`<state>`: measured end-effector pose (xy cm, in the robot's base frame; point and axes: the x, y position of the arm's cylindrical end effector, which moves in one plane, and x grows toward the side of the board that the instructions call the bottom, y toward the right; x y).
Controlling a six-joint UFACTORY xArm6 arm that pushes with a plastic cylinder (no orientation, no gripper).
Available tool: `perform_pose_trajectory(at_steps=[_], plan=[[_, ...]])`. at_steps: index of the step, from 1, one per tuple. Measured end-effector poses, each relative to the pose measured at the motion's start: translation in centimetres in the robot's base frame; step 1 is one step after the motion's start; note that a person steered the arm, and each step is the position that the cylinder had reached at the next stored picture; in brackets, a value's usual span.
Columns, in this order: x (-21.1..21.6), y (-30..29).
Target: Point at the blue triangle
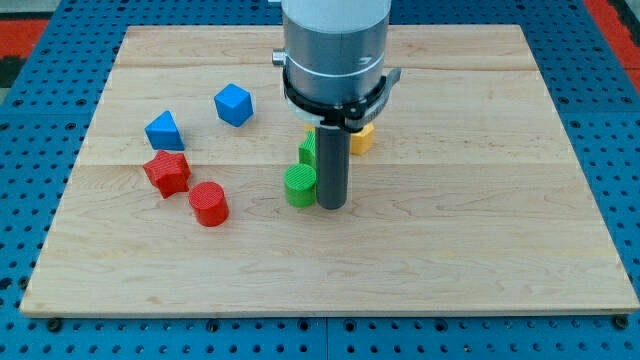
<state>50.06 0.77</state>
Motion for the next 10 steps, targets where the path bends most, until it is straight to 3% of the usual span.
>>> perform_pose_trajectory(at_steps=[3, 4, 5, 7, 10], plan=[[-0.3, -6.4], [2.5, -5.2], [6.8, 2.5], [9.0, 10.9], [9.0, 11.6]])
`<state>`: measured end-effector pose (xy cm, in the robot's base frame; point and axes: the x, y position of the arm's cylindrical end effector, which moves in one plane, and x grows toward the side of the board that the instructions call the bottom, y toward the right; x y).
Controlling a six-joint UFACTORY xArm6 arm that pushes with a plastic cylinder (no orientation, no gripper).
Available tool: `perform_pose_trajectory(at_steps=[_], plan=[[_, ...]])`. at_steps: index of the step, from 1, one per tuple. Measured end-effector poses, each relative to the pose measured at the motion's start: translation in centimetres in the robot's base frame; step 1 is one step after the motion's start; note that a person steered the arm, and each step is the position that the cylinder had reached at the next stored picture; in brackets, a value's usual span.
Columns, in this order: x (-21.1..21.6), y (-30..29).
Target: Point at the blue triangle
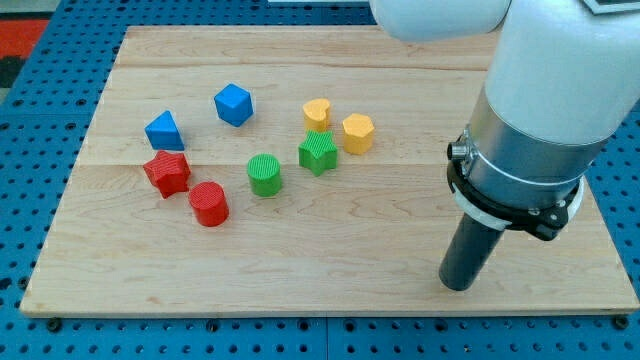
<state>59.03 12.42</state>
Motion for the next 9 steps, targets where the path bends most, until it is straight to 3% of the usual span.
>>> perform_pose_trajectory(at_steps=[2, 4, 5, 9], plan=[[0.0, -10.4], [-0.4, -29.8], [-2.7, -34.7], [-17.2, -36.2]])
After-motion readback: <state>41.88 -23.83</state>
